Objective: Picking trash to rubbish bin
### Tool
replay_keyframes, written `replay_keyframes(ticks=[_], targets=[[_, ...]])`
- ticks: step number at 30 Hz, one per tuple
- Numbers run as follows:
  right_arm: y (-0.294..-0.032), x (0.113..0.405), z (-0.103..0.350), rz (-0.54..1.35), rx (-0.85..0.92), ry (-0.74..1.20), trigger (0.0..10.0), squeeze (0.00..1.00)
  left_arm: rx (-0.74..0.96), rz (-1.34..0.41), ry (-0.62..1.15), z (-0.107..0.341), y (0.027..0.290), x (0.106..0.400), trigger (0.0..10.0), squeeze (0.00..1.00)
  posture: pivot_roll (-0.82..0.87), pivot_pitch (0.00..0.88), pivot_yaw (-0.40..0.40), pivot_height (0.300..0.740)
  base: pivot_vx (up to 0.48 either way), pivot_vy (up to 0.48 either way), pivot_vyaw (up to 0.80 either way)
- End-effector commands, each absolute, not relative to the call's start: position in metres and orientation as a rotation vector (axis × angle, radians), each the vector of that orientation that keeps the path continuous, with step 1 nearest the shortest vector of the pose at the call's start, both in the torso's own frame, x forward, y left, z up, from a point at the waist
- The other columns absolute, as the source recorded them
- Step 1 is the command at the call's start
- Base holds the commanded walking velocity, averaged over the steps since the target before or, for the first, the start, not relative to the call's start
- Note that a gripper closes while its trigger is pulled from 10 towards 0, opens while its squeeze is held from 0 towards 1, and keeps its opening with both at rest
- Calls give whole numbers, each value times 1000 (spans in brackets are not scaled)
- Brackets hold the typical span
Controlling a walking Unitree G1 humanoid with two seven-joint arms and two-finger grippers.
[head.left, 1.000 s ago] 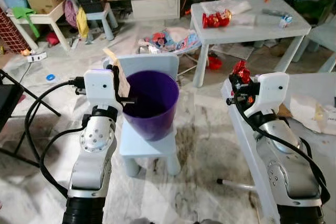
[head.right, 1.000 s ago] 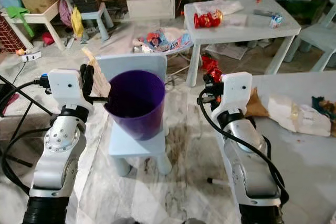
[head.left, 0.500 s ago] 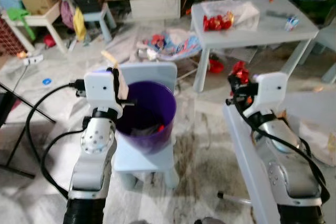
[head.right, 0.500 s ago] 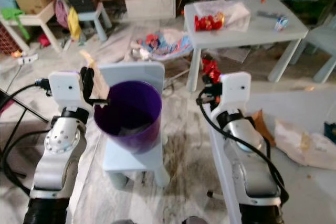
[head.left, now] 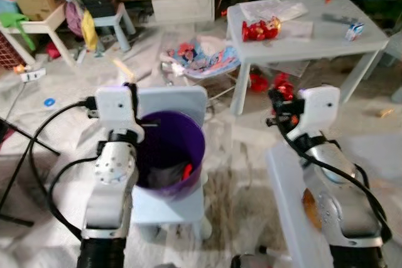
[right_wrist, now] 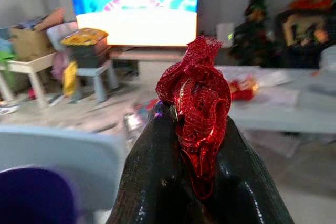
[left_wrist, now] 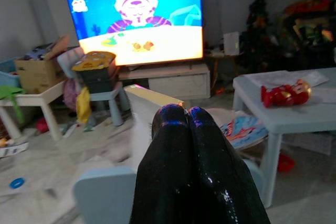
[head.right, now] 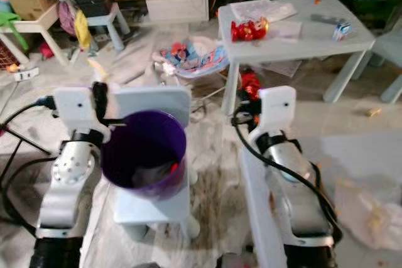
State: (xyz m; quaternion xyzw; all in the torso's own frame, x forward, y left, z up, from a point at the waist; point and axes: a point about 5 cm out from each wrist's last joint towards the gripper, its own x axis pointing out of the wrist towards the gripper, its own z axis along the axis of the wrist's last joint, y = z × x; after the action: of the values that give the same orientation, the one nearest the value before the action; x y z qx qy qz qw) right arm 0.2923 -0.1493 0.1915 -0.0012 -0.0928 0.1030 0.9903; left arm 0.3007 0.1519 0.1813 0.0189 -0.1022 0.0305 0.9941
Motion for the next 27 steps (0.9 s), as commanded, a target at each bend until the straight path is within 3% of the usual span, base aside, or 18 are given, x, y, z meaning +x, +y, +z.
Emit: replay_keyframes(ticks=[1,16,24,26,27], targets=[[-142,291,194,234,15,-197,0,0,-18,148,-43,151,170,300,0,0,3,164,23,740,0,0,0],[-146,289,194,226,5,-191,0,0,-51,146,273,89,178,294,0,0,-15,176,16,740,0,0,0],[-149,287,196,220,-3,-187,0,0,-109,-31,409,62,171,300,0,0,-37,198,8,740,0,0,0],[-151,285,196,214,-7,-186,0,0,-119,-79,403,62,166,303,745,0,-52,204,8,740,0,0,0],[-151,284,196,212,-8,-185,0,0,-120,-86,406,62,165,304,1608,0,-53,204,8,740,0,0,0]])
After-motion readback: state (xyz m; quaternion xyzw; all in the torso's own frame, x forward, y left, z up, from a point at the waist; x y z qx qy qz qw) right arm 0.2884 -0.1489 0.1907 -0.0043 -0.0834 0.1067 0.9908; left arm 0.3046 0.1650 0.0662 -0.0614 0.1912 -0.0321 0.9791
